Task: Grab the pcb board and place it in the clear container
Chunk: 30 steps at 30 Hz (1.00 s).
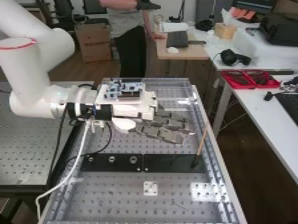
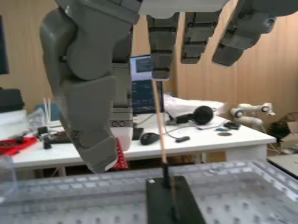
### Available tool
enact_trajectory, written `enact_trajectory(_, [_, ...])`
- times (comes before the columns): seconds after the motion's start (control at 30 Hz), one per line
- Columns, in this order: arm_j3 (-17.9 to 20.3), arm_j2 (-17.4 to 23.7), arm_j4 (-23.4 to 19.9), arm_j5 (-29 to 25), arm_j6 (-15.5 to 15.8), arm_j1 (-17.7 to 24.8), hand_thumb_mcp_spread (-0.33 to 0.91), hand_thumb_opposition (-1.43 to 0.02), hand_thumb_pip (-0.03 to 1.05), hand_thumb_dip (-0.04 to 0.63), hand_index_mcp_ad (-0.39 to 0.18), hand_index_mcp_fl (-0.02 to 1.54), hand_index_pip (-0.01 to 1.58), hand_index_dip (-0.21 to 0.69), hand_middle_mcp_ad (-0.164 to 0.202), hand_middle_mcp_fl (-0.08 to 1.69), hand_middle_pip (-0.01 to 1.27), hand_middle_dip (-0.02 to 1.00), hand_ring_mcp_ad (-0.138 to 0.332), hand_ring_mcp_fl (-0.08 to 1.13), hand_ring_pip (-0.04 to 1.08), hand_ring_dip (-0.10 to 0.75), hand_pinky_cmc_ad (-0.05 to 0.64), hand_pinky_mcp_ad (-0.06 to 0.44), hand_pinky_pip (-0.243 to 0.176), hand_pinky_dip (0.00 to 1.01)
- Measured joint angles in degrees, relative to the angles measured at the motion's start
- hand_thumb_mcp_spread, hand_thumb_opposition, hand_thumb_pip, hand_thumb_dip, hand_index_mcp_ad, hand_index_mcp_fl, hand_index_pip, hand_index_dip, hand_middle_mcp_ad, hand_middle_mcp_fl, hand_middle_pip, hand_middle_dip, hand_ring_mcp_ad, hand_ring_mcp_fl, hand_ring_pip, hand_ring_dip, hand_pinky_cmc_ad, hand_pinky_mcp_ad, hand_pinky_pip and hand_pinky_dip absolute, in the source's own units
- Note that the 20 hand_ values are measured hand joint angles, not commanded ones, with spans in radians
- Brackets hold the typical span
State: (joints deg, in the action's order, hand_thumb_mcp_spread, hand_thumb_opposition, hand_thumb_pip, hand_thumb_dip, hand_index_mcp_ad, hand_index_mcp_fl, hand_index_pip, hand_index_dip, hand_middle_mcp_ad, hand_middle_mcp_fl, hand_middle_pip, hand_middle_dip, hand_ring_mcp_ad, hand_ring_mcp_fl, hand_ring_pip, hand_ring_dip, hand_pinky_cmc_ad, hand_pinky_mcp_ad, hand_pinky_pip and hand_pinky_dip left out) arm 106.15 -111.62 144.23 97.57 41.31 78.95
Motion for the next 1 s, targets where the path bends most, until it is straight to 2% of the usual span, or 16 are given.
enact_trajectory(0.17, [2.4, 2.9, -2.4, -0.5, -2.8, 5.1, 0.67, -0.93, 0.36, 0.22, -0.22, 0.81, 1.06, 0.253, 0.066, 0.17, 0.15, 0.16, 0.101, 0.03, 0.1, 0.037, 0.298, 0.182, -0.075, 0.19])
enact_trajectory(0.37, [2.9, 3.2, -5.3, -0.6, -6.8, 11.8, 0.67, -0.93, 0.36, 0.22, -0.216, 0.82, 1.03, 0.265, 0.068, 0.17, 0.15, 0.16, 0.11, 0.03, 0.1, 0.037, 0.302, 0.178, -0.075, 0.19])
enact_trajectory(0.53, [0.8, 0.7, -6.8, -0.5, -9.4, 17.0, 0.67, -0.95, 0.36, 0.22, -0.216, 0.84, 1.02, 0.283, 0.068, 0.17, 0.15, 0.16, 0.113, 0.03, 0.1, 0.037, 0.302, 0.178, -0.075, 0.19])
enact_trajectory(0.63, [-1.9, -2.2, -6.8, -0.4, -10.6, 19.9, 0.67, -0.94, 0.36, 0.22, -0.216, 0.85, 1.01, 0.284, 0.068, 0.17, 0.15, 0.16, 0.113, 0.03, 0.1, 0.037, 0.302, 0.178, -0.075, 0.19])
enact_trajectory(0.83, [-5.9, -6.5, -5.4, -1.1, -11.1, 22.2, 0.67, -0.94, 0.36, 0.22, -0.216, 0.85, 1.01, 0.284, 0.068, 0.17, 0.15, 0.16, 0.113, 0.03, 0.1, 0.037, 0.302, 0.182, -0.075, 0.19])
enact_trajectory(1.0, [-7.4, -8.8, -4.2, -3.9, -11.2, 22.8, 0.67, -0.94, 0.36, 0.22, -0.216, 0.85, 1.01, 0.284, 0.068, 0.17, 0.15, 0.16, 0.113, 0.03, 0.1, 0.037, 0.302, 0.182, -0.075, 0.19])
